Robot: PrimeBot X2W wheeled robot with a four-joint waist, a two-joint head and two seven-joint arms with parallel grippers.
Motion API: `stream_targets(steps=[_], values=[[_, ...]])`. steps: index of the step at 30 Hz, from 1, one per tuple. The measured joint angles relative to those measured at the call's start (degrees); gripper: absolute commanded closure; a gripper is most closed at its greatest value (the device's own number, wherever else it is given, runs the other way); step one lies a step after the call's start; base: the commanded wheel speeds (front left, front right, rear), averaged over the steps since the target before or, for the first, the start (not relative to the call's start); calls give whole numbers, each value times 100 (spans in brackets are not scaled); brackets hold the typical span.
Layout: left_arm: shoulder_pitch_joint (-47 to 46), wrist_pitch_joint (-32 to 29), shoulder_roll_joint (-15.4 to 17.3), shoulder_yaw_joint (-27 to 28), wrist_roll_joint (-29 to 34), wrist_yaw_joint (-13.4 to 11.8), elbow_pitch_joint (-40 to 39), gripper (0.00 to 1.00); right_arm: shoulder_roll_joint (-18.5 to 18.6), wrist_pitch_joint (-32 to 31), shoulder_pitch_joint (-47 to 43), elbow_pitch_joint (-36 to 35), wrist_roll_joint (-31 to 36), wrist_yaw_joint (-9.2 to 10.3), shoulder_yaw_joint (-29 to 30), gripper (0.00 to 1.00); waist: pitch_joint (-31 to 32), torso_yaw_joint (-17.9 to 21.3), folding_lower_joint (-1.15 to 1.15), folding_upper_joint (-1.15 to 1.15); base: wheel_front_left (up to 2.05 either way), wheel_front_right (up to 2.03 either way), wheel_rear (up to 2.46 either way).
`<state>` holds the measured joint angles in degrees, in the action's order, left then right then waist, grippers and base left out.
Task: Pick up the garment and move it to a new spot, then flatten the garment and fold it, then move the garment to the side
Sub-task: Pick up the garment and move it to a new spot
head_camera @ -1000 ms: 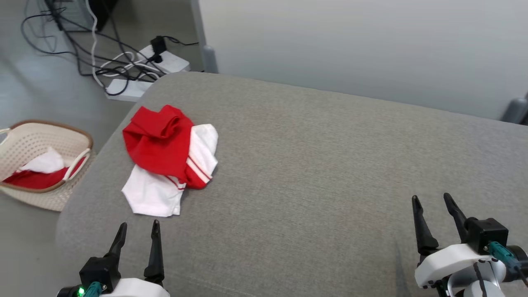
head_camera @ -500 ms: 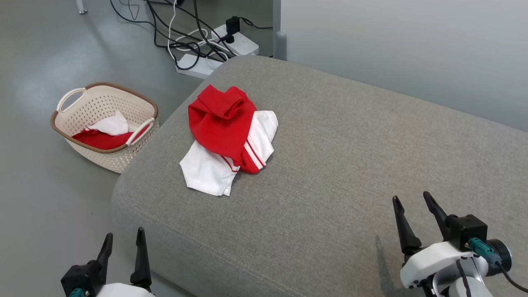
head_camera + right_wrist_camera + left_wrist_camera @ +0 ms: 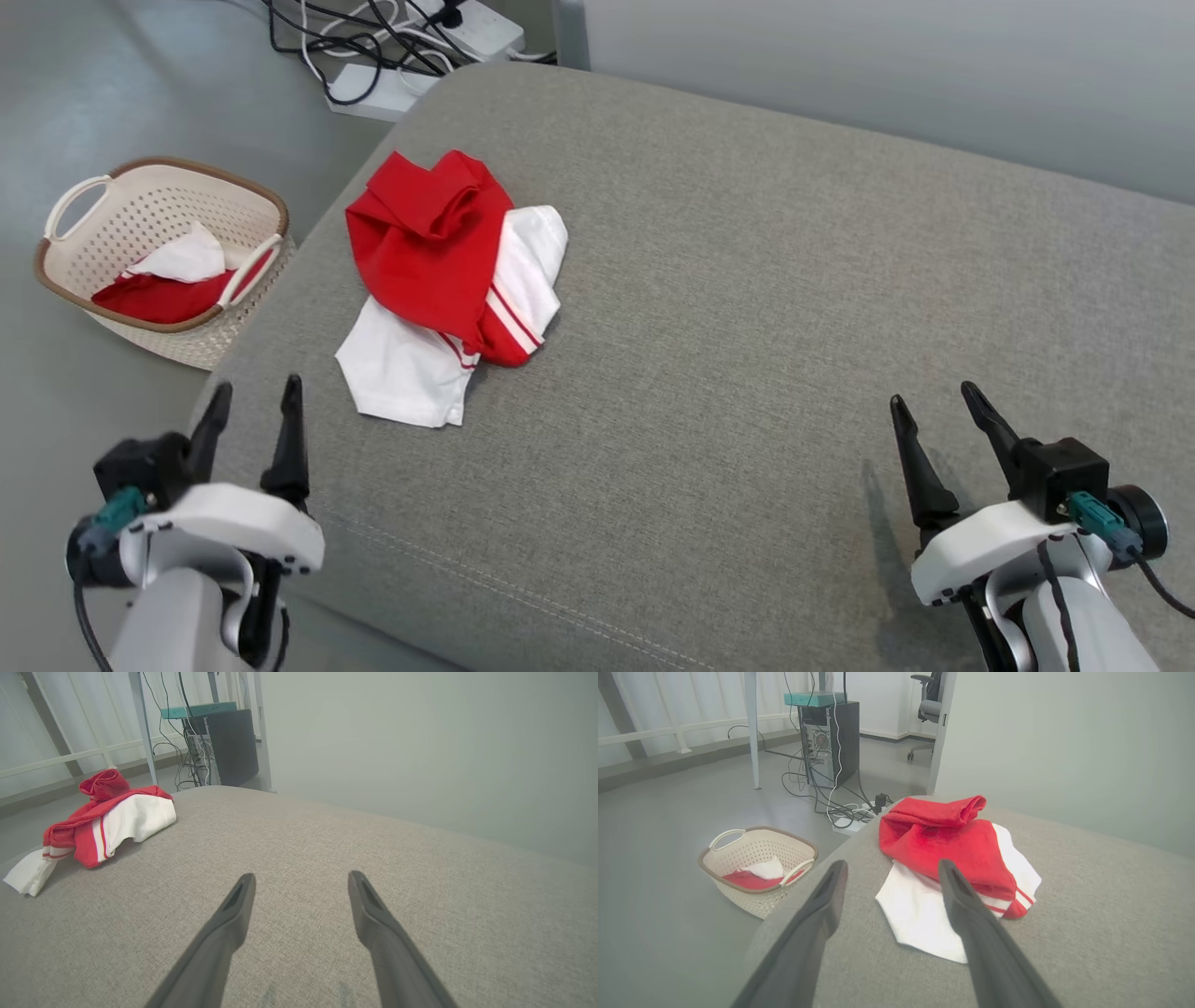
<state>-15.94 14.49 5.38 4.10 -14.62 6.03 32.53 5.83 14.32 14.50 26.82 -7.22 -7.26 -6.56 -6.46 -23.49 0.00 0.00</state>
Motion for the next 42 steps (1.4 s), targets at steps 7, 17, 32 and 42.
stream_targets(steps=[7,17,32,42], values=[[-1412,-1,564,-157,-155,101,950,0,89,0,345,-51,16,0,-172,0,-437,382,0,0,0,0,0],[-2826,-343,1050,-968,-912,107,1720,0,269,0,655,-205,54,0,-246,0,-1062,1046,0,0,0,0,0],[-3442,-595,1948,-1552,-1658,-20,2911,0,337,0,961,-380,57,0,-334,0,-1743,2006,0,0,0,0,0],[-3757,-906,2116,-1673,-1505,-515,3623,0,333,0,1082,-425,55,0,-301,0,-2065,2433,0,0,0,0,0]])
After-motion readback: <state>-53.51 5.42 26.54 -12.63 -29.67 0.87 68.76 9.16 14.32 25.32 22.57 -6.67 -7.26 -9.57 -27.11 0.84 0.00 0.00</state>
